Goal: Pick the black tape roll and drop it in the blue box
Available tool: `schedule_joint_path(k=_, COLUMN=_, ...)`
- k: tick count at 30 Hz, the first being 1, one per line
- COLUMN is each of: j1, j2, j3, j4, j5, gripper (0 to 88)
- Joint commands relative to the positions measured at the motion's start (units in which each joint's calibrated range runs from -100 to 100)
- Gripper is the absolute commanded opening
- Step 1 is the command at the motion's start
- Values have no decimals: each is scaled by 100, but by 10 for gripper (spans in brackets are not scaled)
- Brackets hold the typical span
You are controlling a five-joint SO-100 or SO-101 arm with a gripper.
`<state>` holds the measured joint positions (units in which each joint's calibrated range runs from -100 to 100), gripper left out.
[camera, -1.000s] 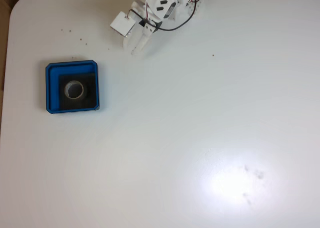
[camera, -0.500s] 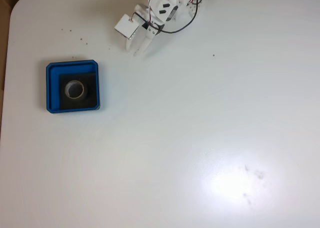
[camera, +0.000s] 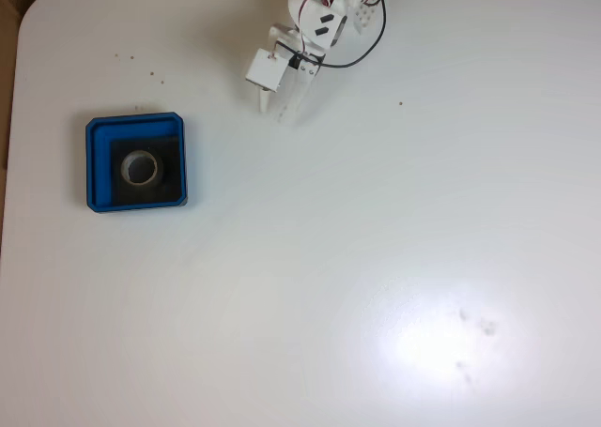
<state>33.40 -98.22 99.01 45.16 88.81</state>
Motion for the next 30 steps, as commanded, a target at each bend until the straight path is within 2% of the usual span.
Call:
schedule_joint_path(k=1, j1=-560, j2=-52, j3=81, j4=-52, j5=50, gripper=117)
schedule_joint_path(k=9, j1=-1625, j2=-52, j3=81, j4=-52, j5=50, gripper=116)
schedule_joint_path(k=19, j1=-3394, j2=-52, j3=81, j4=-44, j5=41, gripper=109)
schedule_joint_path(k=30, j1=-3472, j2=-44, j3=81, j4=-44, j5=-3, gripper=105)
